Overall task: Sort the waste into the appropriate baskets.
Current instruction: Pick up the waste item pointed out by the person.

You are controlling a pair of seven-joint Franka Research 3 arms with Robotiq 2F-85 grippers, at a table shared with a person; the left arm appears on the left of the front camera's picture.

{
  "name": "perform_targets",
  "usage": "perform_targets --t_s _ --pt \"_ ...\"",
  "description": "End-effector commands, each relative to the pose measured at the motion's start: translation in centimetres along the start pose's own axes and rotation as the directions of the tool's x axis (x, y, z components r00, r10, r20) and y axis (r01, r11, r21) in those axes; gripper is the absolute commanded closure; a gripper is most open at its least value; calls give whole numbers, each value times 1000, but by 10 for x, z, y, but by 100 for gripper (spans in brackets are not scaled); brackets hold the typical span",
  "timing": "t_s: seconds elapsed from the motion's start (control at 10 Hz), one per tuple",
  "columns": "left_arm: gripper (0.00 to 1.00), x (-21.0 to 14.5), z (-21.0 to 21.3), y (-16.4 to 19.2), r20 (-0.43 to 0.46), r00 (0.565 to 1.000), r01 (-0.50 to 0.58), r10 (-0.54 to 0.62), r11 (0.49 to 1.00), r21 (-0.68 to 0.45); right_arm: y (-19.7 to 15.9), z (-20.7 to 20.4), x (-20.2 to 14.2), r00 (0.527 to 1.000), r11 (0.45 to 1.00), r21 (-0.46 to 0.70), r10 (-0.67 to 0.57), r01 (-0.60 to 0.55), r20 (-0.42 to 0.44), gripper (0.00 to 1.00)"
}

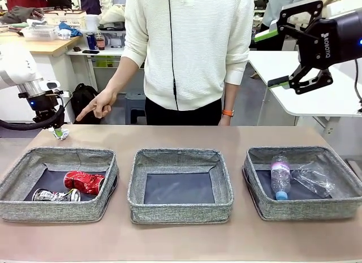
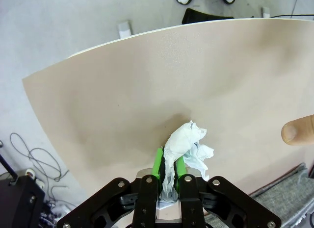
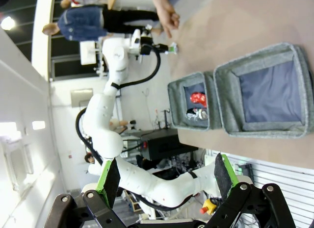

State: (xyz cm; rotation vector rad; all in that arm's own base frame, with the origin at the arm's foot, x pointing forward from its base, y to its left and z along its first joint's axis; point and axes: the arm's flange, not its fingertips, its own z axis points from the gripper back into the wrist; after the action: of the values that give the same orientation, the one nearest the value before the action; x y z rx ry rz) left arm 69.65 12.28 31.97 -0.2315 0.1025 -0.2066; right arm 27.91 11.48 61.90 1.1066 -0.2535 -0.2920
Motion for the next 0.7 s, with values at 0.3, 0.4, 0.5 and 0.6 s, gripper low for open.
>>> perform_targets --t_s 0.3,0.4,0.5,0.6 --pt "100 -67 97 -49 78 996 -43 44 999 -15 2 -1 2 1000 1000 25 13 -13 -5 0" --pt "100 -93 126 -76 134 991 -8 12 999 -35 2 -1 2 1000 1000 25 13 -13 -5 0" --pt "100 -121 144 -108 183 982 58 -44 996 -74 2 -1 2 1000 1000 25 13 -13 -5 0" --pt "100 -148 150 -142 215 977 34 -2 989 -145 2 -1 2 1000 1000 25 13 -13 -5 0"
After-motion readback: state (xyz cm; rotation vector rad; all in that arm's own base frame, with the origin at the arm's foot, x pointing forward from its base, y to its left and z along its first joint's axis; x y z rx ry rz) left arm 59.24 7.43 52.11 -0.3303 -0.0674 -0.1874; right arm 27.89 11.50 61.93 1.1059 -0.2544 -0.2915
